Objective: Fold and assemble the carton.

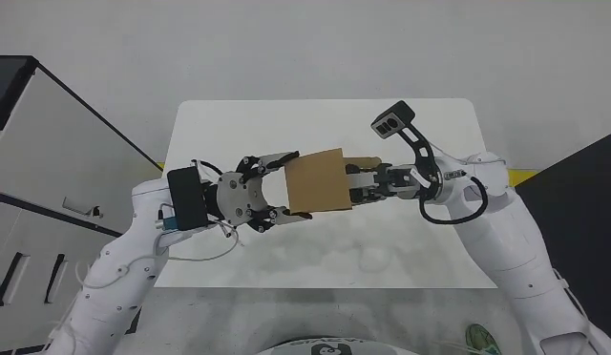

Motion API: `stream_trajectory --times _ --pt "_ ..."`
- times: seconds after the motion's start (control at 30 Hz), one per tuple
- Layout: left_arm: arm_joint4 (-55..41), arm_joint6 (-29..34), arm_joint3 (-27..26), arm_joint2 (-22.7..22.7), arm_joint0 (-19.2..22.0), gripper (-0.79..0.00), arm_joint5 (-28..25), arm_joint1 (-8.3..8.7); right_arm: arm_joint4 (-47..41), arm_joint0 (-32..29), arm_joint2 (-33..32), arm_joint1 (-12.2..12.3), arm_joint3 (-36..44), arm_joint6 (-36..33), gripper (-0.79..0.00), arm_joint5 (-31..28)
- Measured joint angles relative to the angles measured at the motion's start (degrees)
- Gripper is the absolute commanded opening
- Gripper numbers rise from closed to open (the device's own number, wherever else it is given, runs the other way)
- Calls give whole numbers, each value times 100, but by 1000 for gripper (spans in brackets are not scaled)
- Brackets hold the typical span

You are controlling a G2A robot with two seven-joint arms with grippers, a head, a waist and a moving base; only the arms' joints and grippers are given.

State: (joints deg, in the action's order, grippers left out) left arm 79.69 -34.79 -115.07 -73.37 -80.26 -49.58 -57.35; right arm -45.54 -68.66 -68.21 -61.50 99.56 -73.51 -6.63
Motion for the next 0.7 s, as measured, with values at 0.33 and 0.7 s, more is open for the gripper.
stream_trajectory --times 0.33,0.7 --pt "-6 -9 12 -14 7 -785 -13 -1 -5 58 120 -31 -29 10 -785 -13" --pt "-12 -19 28 -34 12 -785 -36 -1 31 48 12 -20 -36 18 -785 -21"
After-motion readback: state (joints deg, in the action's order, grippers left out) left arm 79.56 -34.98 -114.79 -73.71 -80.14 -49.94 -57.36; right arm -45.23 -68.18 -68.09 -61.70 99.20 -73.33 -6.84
